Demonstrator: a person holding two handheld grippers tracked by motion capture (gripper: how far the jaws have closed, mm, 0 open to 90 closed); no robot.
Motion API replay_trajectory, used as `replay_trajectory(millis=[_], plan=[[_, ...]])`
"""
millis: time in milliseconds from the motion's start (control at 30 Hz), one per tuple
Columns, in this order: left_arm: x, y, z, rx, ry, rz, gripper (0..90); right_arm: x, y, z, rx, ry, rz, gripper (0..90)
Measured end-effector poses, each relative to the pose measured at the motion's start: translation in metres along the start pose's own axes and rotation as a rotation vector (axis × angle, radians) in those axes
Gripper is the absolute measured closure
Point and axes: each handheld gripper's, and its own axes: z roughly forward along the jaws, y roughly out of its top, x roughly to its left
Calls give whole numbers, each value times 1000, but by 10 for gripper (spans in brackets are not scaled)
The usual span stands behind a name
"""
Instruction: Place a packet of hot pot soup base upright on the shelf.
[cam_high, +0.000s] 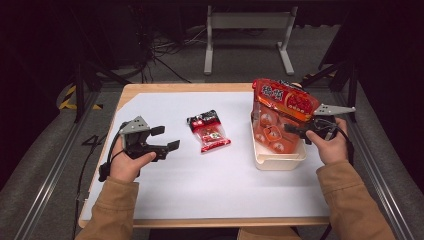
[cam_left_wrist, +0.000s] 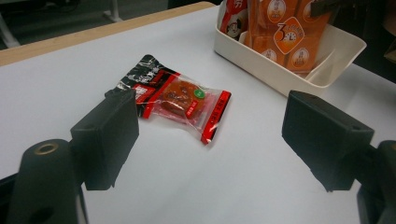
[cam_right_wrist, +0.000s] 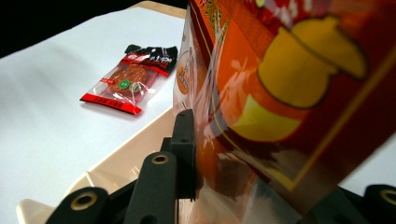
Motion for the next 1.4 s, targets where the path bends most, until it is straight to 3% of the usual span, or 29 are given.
replay_trajectory(millis=[133, 333, 467, 700, 1000, 1033, 1167, 1400], plan=[[0, -1, 2, -9, -4, -17, 181, 0, 0, -1, -6, 6, 7, 696], [2, -1, 6, -37, 0, -51, 167, 4, 1, -3, -5, -29, -2, 659], [0, -1, 11, -37, 8, -27, 202, 7, 2, -8, -39, -66, -17, 504], [-1, 1, 22, -12, 2, -14, 236, 14, 4, -20, -64, -105, -38, 378], [2, 2, 35, -15, -19, -17, 241, 16, 1, -36, -71, -142, -41, 352], [2, 1, 38, -12, -16, -35, 250, 19, 0, -40, -70, -150, -48, 348], [2, 0, 45, 0, -17, -38, 278, 25, 0, -46, -69, -176, -65, 347], [-4, -2, 58, 17, -17, -28, 326, 31, -5, -59, -86, -175, -66, 358]])
